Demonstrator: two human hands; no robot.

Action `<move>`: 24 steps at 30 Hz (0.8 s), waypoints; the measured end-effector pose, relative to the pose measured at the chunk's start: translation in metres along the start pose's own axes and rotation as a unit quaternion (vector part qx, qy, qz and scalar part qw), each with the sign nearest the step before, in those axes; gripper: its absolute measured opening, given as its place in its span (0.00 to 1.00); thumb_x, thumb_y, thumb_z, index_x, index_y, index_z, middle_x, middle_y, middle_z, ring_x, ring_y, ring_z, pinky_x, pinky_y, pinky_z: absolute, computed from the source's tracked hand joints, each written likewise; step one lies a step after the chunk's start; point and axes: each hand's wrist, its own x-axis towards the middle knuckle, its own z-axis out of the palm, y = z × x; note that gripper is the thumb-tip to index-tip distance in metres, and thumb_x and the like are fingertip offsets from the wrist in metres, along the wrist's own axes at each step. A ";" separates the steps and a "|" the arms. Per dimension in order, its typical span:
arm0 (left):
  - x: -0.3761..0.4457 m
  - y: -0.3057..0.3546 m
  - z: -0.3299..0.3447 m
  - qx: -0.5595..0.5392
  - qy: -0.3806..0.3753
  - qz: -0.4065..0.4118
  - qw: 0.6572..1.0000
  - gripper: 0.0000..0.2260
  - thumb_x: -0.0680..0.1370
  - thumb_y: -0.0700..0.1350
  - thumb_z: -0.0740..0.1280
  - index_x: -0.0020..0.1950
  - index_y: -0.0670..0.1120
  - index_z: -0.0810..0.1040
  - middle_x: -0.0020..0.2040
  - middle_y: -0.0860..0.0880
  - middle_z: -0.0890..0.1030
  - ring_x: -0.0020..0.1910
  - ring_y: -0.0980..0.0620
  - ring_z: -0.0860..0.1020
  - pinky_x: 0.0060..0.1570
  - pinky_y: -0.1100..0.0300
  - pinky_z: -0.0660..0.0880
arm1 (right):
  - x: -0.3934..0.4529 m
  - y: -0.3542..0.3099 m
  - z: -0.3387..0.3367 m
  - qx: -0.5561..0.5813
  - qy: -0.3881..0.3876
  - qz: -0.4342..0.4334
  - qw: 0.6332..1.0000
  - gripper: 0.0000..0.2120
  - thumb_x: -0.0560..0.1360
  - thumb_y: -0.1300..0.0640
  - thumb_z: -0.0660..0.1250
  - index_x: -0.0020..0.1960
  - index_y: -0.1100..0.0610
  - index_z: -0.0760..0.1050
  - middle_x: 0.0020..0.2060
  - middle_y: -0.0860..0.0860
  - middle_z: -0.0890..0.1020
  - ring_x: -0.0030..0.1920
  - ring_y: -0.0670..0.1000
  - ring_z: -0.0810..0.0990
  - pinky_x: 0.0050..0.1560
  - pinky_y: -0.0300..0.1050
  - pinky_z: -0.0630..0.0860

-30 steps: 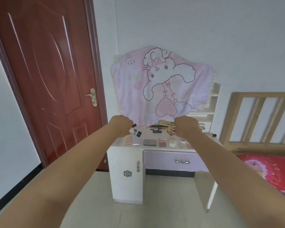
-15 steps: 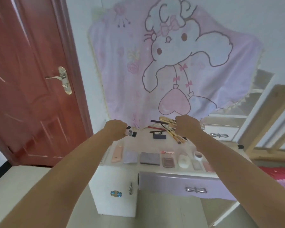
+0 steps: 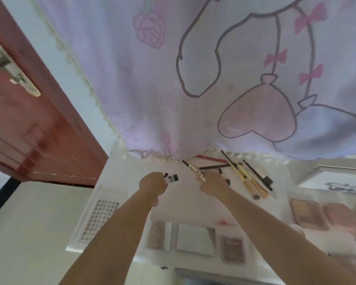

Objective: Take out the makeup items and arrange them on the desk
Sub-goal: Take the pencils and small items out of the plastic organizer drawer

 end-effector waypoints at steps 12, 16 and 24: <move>0.088 0.015 0.018 -0.185 -0.087 -0.110 0.973 0.10 0.77 0.43 0.54 0.36 0.44 0.66 0.34 0.48 0.74 0.43 0.44 0.78 0.40 0.59 0.71 | 0.071 -0.026 0.036 -0.018 -0.015 -0.026 0.999 0.18 0.76 0.64 0.57 0.65 0.60 0.60 0.59 0.60 0.70 0.57 0.59 0.73 0.50 0.46 0.71; 0.090 0.016 0.024 -0.201 -0.124 -0.087 0.968 0.13 0.79 0.49 0.52 0.39 0.43 0.66 0.23 0.48 0.77 0.38 0.45 0.81 0.38 0.59 0.74 | 0.069 -0.017 0.044 -0.022 0.005 -0.031 0.999 0.23 0.76 0.63 0.59 0.69 0.60 0.56 0.62 0.59 0.65 0.59 0.57 0.70 0.52 0.44 0.71; 0.076 0.011 0.029 -0.207 -0.034 -0.049 0.977 0.18 0.76 0.47 0.63 0.61 0.37 0.69 0.59 0.39 0.72 0.59 0.40 0.73 0.56 0.52 0.71 | 0.053 -0.012 0.055 -0.003 0.069 -0.035 0.997 0.23 0.75 0.61 0.59 0.69 0.62 0.59 0.63 0.59 0.66 0.62 0.58 0.66 0.60 0.46 0.69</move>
